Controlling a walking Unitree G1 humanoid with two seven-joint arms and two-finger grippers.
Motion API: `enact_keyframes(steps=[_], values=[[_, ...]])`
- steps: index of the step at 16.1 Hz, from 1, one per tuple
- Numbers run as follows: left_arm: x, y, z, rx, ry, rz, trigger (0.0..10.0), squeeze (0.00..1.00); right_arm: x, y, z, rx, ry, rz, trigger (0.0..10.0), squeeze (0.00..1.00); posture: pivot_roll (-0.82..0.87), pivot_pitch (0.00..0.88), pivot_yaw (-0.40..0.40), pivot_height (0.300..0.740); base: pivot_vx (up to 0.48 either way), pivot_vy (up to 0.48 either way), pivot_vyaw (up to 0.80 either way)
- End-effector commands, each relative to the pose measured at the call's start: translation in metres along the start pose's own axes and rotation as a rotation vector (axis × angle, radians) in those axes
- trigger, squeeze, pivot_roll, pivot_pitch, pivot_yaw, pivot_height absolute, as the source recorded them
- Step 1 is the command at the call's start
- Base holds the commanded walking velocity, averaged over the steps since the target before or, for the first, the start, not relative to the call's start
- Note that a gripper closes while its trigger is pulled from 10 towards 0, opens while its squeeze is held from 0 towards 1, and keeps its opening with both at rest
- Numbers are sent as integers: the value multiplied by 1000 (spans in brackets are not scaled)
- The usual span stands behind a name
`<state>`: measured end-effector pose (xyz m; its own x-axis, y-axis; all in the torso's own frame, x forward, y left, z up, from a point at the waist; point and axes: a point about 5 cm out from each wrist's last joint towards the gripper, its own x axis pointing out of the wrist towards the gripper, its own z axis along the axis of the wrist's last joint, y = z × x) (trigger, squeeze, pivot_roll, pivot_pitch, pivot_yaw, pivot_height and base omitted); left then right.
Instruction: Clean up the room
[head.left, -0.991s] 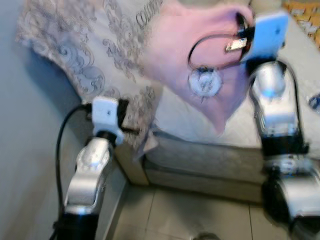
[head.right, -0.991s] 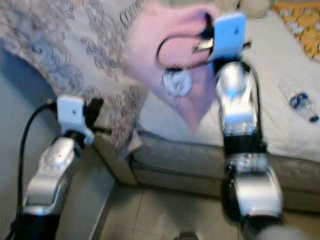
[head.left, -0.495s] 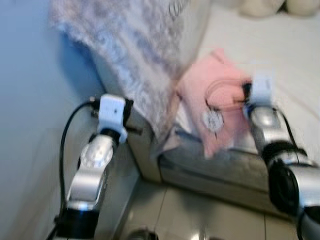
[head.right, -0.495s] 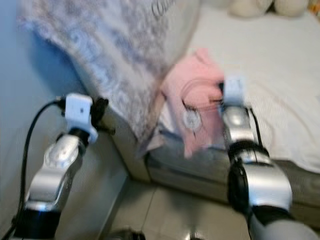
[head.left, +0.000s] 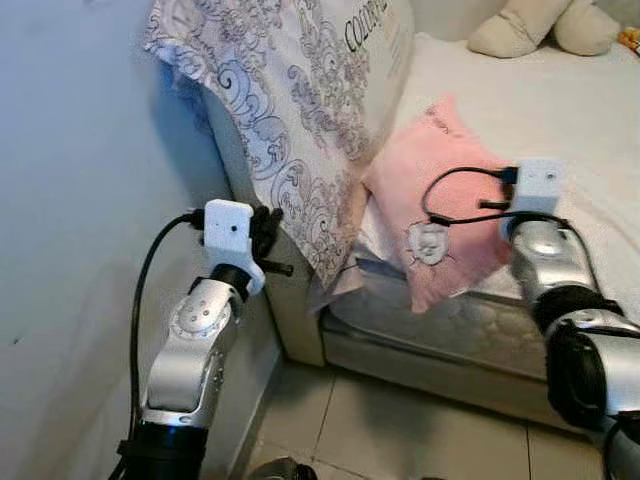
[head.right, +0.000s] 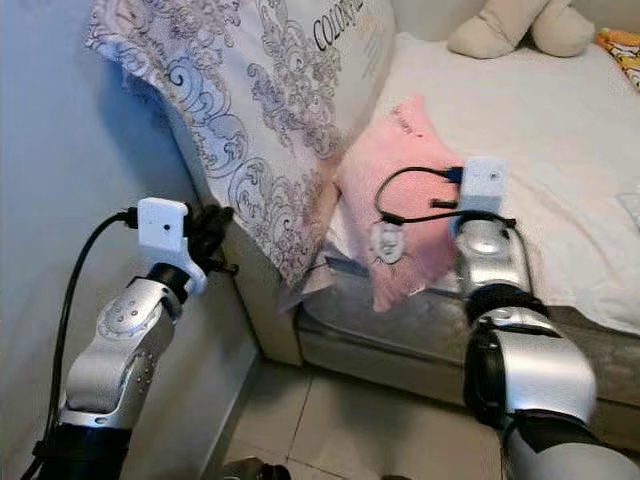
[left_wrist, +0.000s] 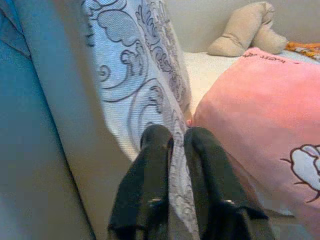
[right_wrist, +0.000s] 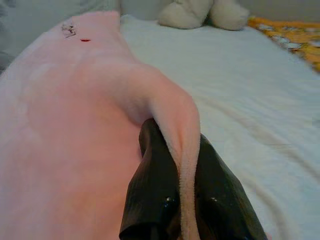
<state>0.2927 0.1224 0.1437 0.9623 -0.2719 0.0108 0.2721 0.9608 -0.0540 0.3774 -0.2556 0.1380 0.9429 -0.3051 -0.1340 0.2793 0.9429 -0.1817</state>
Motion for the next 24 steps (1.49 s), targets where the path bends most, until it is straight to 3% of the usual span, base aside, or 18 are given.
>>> enact_keyframes(steps=[1,5,13,15,17,18,19,20,21,22,24], values=[[2,-1,9,14,-24,-15,10000,1000,0,-8,-1,18,-10,-36,10000,0,-105,0,125,740,0,0,0],[0,0,3,60,1,-12,10000,1000,-2,-9,0,63,-46,-40,10000,0,-105,0,127,740,0,0,0],[1,-1,-3,51,33,-12,10000,1000,-4,-18,-10,82,-14,-81,10000,0,-111,0,129,740,0,0,0],[1,-3,-3,45,34,-28,10000,1000,-4,-19,-12,143,9,-100,10000,0,-110,0,133,740,0,0,0],[1,-4,-3,48,31,-35,10000,1000,-3,-18,-11,148,7,-99,10000,0,-110,0,133,740,0,0,0],[1,-4,-2,44,27,-36,10000,643,-3,-18,-10,154,5,-95,10000,0,-110,0,133,740,0,0,0],[1,-4,-3,48,29,-30,10000,0,-3,-18,-11,181,13,-101,10000,0,-107,0,131,740,0,0,0],[1,-5,-3,48,31,-26,10000,0,-3,-19,-12,211,22,-110,10000,0,-107,0,131,740,0,0,0],[0,-11,-5,32,29,-29,10000,0,-5,-30,-21,391,81,-189,10000,0,-107,0,132,740,0,0,0],[1,-16,-5,9,19,-35,10000,0,-6,-35,-27,466,109,-224,10000,0,-107,0,132,740,0,0,0],[1,-21,-2,6,-9,-36,10000,0,-8,-37,-32,505,124,-243,10000,0,-109,0,134,740,405,0,0]])
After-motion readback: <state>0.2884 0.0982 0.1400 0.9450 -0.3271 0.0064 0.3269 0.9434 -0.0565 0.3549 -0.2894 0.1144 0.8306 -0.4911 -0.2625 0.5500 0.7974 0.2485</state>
